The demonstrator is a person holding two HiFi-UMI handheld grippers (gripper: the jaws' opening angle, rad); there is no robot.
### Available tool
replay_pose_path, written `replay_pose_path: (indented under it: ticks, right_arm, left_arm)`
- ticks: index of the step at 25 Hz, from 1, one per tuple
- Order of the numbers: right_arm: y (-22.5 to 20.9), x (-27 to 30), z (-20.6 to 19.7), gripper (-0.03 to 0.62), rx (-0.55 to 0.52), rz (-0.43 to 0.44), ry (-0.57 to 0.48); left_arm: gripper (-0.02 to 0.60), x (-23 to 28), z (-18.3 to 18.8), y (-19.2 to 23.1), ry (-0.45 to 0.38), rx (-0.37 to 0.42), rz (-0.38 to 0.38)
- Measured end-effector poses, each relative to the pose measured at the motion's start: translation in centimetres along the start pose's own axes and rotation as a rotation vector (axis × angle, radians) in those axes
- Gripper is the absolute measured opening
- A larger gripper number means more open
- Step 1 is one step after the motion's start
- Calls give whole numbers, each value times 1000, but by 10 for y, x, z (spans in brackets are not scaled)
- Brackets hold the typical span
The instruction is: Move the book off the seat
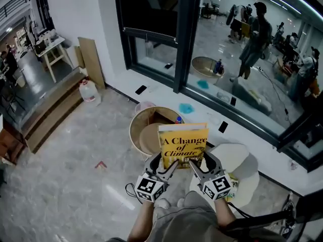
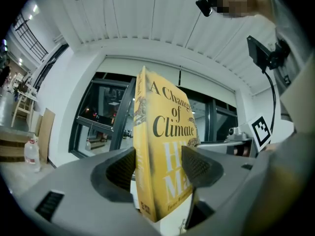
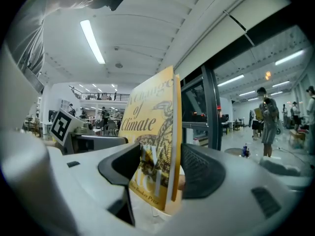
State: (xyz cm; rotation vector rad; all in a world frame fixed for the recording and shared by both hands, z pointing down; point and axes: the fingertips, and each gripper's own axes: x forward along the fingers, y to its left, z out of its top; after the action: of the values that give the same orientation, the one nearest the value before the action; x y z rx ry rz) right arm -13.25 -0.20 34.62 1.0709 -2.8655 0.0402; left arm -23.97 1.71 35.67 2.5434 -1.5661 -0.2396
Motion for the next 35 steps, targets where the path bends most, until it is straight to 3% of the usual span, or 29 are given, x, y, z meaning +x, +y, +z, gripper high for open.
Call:
replay_pose_path:
  ticks: [4,10,17,23,31,35]
  right_arm:
    - [11,28,-12,262,28,33,39]
    - [53,119,-18,262,33,141,102]
    - [56,211,-43,262,93,252,118]
    - [59,298,-47,262,123,386,129]
    - [2,378,-79,262,216,384,153]
    - [-26,410,-101,262,242,350,190]
  left_arm:
    - [302,-7,-5,29,34,-13,30]
    - [301,-35,-1,120,56,-63,135]
    - [301,-25,-8,200,86,-24,269]
    - [301,-15,-2,274,112,-39,398]
    - [301,59,-22,340,195,-15,420]
    - [301,95,-44,368,238,-51,406]
